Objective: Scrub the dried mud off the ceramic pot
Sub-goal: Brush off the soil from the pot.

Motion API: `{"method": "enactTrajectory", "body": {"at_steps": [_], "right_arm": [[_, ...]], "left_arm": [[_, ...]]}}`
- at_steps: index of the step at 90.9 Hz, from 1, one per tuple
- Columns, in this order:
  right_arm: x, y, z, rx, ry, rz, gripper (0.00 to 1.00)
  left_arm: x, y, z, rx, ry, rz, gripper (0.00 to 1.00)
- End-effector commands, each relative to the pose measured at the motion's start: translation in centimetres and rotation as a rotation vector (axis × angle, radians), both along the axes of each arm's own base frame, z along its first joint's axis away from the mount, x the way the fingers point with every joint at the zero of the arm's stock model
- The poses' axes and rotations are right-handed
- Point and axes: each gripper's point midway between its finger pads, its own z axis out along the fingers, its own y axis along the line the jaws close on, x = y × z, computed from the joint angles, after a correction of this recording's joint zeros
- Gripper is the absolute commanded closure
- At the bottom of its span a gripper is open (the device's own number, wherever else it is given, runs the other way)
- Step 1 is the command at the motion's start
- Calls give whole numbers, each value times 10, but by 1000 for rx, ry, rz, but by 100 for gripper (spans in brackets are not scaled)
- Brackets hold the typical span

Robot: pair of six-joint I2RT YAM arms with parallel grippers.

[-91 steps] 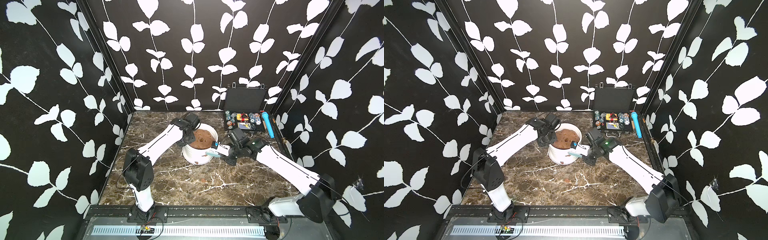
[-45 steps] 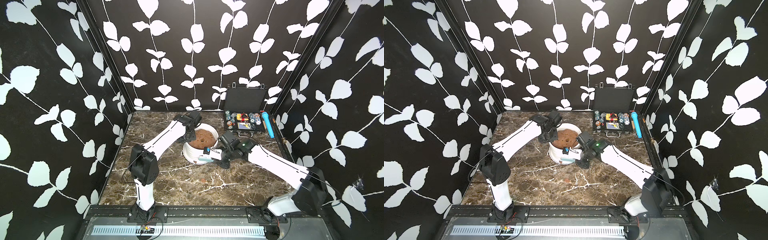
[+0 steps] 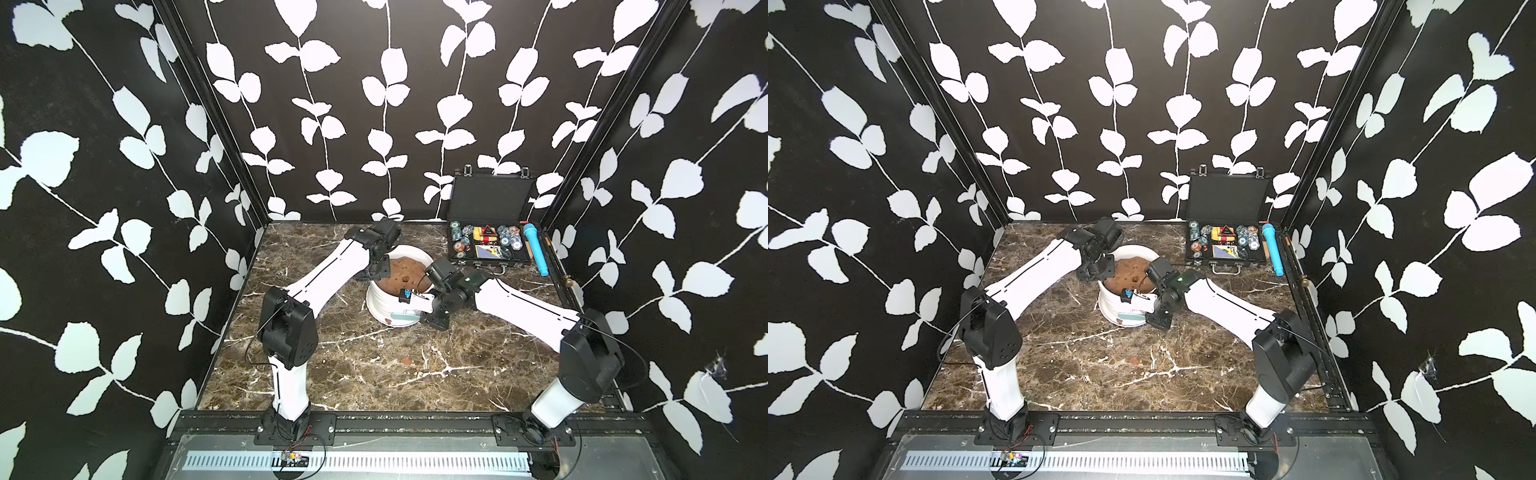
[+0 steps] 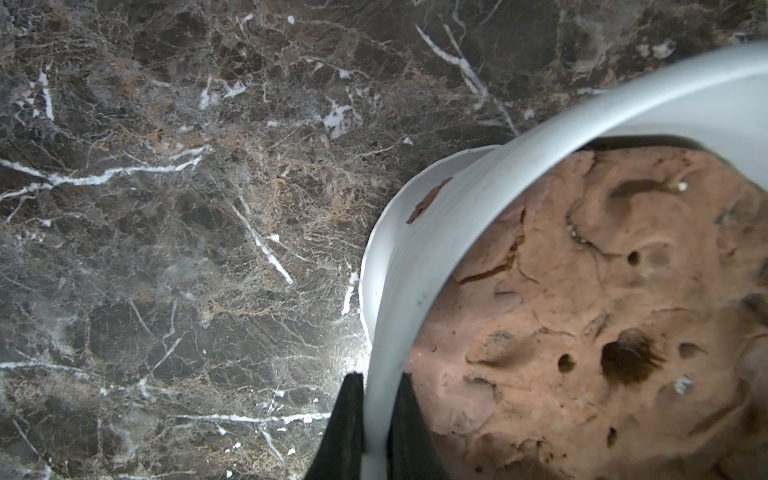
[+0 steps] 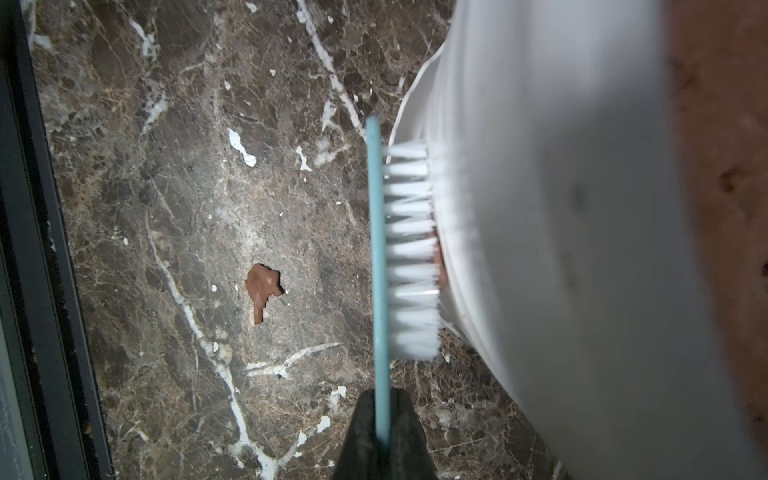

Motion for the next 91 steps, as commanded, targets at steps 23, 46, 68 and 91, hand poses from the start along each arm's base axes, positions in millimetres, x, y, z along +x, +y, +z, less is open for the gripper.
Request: {"method": "enactTrajectory", "body": {"at_steps": [23, 46, 68, 91], "right_arm": [[-37, -32, -7, -71, 21, -27, 100], [-22, -27, 44, 111, -75, -57, 100], [-10, -28, 51, 104, -90, -30, 100], [10, -21, 49, 83, -90, -1, 100]], "left_arm": [[22, 5, -7, 37, -16, -159, 100], [37, 10, -1, 82, -45, -368, 100], [48, 3, -7, 75, -9, -570, 100], [60, -4, -1, 56, -11, -715, 100]]}}
